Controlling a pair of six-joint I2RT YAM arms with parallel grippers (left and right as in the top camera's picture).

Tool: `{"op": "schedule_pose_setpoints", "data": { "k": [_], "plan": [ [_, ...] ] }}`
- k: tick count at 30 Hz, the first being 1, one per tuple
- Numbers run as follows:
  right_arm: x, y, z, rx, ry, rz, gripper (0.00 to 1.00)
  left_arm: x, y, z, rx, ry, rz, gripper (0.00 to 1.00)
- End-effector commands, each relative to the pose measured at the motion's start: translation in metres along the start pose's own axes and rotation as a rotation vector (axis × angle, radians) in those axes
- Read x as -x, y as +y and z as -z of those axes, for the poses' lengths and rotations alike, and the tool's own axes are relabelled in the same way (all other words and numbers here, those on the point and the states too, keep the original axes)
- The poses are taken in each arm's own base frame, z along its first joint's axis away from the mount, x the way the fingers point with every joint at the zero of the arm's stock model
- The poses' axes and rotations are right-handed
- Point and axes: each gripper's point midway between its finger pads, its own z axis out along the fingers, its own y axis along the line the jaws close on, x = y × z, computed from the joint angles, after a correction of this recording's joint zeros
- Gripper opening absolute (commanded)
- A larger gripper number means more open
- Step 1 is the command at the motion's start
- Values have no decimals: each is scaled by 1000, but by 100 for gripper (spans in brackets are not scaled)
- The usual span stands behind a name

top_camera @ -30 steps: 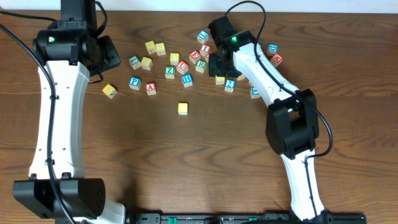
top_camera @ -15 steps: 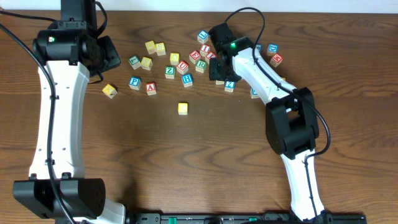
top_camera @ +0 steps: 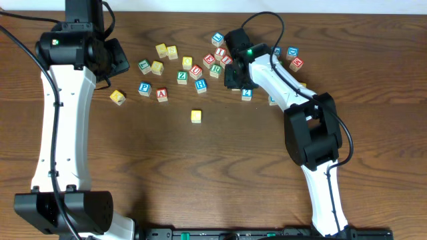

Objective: Spell out CORL
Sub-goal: 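Lower the right gripper onto the yellow O block and close, then carry the O block and place it right of the C block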

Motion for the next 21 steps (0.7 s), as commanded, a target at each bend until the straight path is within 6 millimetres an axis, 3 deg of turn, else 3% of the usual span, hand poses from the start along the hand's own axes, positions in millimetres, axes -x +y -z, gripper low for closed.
{"op": "schedule_pose_setpoints", "data": {
  "k": [1, 6, 12, 16, 21],
  "plan": [
    [0, 2, -3, -4, -9, -1, 25, 2, 2, 3, 8, -9, -6, 43],
    [4, 4, 1, 3, -23, -1, 18, 2, 2, 3, 7, -9, -6, 43],
    [12, 19, 44, 55, -29, 31, 12, 3, 2, 3, 8, -10, -6, 44],
    [-9, 40, 69, 113, 18, 113, 12, 3, 2, 3, 7, -10, -6, 43],
    [-62, 51, 68, 67, 162, 178, 12, 3, 2, 3, 8, -10, -6, 44]
  ]
}}
